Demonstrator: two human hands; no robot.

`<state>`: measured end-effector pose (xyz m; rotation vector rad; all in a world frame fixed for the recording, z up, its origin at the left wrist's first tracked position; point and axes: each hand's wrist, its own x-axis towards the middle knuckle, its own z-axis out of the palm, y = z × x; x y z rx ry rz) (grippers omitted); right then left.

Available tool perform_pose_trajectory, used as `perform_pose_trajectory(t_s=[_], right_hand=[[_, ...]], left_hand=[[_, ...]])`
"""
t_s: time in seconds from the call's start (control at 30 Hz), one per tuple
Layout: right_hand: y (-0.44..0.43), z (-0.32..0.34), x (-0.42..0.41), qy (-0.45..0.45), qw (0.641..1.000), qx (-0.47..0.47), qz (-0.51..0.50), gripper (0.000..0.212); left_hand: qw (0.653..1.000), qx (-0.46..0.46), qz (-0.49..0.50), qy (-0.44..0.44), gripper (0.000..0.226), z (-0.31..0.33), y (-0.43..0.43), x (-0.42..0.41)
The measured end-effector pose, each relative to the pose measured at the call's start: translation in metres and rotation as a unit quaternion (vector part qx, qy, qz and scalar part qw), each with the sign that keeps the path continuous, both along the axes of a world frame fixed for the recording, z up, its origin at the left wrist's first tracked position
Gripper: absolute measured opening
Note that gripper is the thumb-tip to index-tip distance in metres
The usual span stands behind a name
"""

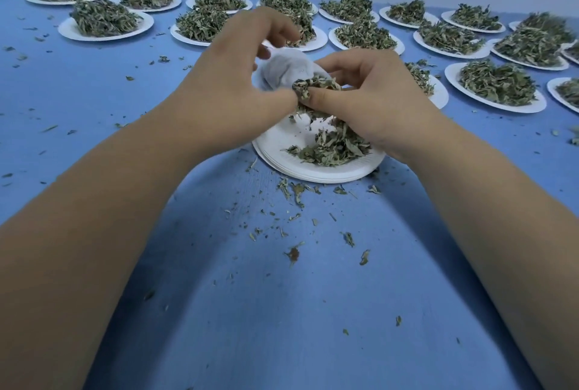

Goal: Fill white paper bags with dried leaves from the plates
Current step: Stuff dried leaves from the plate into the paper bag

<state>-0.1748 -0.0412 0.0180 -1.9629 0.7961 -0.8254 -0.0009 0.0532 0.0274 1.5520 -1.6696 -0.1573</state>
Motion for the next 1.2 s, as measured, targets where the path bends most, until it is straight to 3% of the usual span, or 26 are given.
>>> perform_pose_trajectory(t_s=[0.07,0.13,0.3,0.47,0.73,0.87,0.97,1.1,1.2], right_hand=[[-0.002,-0.001,0.000,-0.009,1.000,-0.003,-0.010,0.018],[-0.002,-0.001,-0.001,-0.012,1.000,-0.006,-0.019,0.018],[-0.004,-0.002,0.000,0.001,0.999,-0.010,-0.035,0.021],[-0.004,-0.003,0.004,0.000,0.997,-0.023,-0.079,0.021],[-0.003,0.000,0.012,0.133,0.966,-0.151,-0.164,0.022],[0.002,0.001,0.011,0.087,0.974,-0.139,-0.157,0.026],[0.005,0.002,0.008,0.069,0.989,-0.078,-0.102,0.028],[0.002,0.004,-0.002,0.033,0.999,-0.013,-0.035,0.020],[0.000,0.004,-0.004,0.020,0.999,-0.033,-0.036,0.012]], left_hand=[[0.999,-0.008,0.008,0.038,0.026,0.001,0.000,-0.003],[0.999,-0.015,0.029,0.023,0.012,-0.002,-0.003,-0.004],[0.997,-0.044,0.055,0.012,0.003,-0.006,-0.005,-0.006],[0.995,-0.039,0.028,0.091,0.011,0.000,-0.002,-0.010],[0.991,-0.010,-0.032,0.131,0.002,0.001,0.002,-0.022],[0.995,-0.049,0.028,0.083,0.006,-0.004,-0.003,-0.017],[0.993,-0.064,0.061,0.075,0.008,-0.006,-0.006,-0.014],[0.991,-0.066,0.088,0.074,0.009,-0.007,-0.008,-0.009],[0.992,-0.046,0.072,0.095,0.008,-0.007,-0.009,-0.007]])
